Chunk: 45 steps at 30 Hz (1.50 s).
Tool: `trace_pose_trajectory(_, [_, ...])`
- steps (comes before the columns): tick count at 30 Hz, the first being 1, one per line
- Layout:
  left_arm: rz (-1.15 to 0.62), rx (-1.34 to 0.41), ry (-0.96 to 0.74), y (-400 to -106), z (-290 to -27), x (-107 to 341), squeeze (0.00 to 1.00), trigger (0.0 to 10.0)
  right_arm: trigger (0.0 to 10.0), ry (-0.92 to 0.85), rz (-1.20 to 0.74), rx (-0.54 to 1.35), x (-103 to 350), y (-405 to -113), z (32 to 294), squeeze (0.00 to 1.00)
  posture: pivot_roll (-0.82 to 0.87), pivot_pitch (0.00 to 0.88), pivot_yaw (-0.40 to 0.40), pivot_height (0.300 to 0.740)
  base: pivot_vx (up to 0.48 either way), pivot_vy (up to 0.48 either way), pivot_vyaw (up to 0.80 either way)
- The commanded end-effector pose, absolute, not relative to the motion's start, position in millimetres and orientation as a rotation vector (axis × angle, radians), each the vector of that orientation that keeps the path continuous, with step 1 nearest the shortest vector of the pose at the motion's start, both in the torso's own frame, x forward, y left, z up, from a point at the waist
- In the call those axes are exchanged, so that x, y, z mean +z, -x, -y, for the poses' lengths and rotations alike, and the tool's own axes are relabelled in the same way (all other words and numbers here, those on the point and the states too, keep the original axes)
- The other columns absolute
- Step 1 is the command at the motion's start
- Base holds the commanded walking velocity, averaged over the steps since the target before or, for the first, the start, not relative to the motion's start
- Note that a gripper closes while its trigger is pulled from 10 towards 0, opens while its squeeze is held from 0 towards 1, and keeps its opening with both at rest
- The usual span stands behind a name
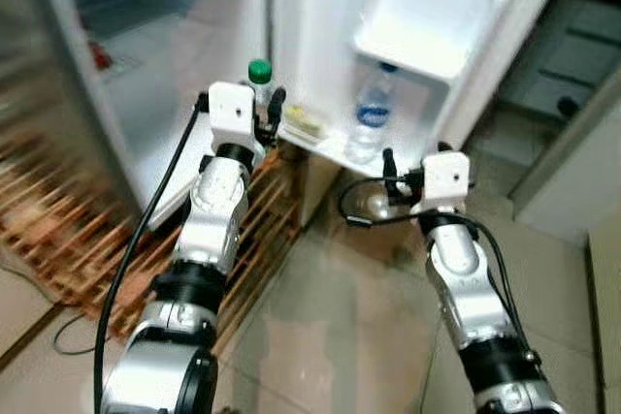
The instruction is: Restocking fridge
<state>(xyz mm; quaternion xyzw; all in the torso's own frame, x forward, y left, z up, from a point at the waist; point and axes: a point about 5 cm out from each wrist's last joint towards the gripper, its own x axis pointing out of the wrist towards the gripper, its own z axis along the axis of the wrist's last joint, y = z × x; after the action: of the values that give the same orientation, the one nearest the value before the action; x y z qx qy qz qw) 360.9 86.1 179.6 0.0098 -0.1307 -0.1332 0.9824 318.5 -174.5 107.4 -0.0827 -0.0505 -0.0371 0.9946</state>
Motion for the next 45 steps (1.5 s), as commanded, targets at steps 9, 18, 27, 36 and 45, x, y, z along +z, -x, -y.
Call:
trace_pose_trajectory(9, [0.316,-0.249,-0.025,-363.4,-97.6,193.2,0.0,10.0,10.0,0.178,-0.018,-0.319,116.2,-343.5,257.8,0.12,-0.02,0.0,-0.035,0.74,0.0,0.0,0.0])
trace_pose_trajectory(18, [0.318,-0.264,-0.029,-362.7,-97.0,194.2,0.0,10.0,10.0,0.318,-0.045,-0.304,134.7,-359.8,269.3,0.11,0.0,0.0,-0.028,0.74,0.0,0.0,0.0])
trace_pose_trajectory(27, [0.324,-0.273,-0.045,-359.6,-101.6,196.1,0.0,10.0,10.0,0.45,-0.04,-0.445,159.2,-355.9,311.9,0.11,0.02,0.0,-0.017,0.74,0.0,0.0,0.0])
trace_pose_trajectory(36, [0.289,-0.357,-0.053,-327.3,-115.4,176.0,0.0,10.0,10.0,-0.018,0.155,0.047,135.8,-342.4,173.5,0.11,0.0,0.0,0.007,0.74,0.0,0.0,0.0])
trace_pose_trajectory(45, [0.217,-0.298,-0.03,-308.4,-135.0,165.6,0.0,10.0,10.0,-0.058,0.068,0.155,104.7,-290.5,148.4,0.12,-0.02,0.0,-0.002,0.74,0.0,0.0,0.0])
